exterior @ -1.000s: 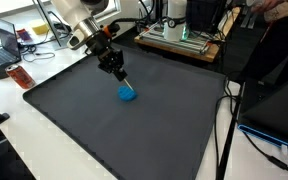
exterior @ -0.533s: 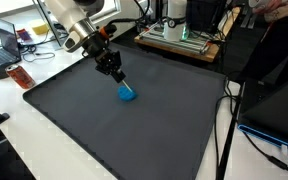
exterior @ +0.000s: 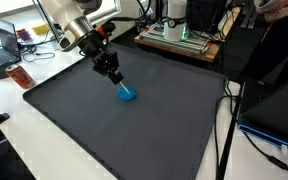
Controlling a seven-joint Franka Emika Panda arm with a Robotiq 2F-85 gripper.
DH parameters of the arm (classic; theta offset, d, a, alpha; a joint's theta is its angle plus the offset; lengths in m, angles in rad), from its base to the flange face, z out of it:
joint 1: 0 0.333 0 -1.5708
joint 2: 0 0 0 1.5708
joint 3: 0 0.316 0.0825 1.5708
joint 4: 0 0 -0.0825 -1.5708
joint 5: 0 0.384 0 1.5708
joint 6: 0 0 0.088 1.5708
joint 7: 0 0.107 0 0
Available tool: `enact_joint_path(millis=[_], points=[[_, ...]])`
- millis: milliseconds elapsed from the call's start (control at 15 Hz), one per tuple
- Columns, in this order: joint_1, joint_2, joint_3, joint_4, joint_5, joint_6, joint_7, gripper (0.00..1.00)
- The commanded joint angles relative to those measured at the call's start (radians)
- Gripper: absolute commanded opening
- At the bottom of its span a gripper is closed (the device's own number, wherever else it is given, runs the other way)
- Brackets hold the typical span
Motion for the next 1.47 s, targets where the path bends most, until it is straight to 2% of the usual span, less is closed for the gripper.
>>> enact_joint_path(millis=[0,667,1000,1400], points=[[0.042,0.017,-0.031,0.048,-0.083,-0.027,0.141,0.03],[0.102,0.061,-0.033,0.157,-0.319,-0.057,0.507,0.03],[0.136,0.113,-0.044,0.262,-0.404,-0.165,0.66,0.03],[0.165,0.184,-0.052,0.412,-0.454,-0.316,0.777,0.03]])
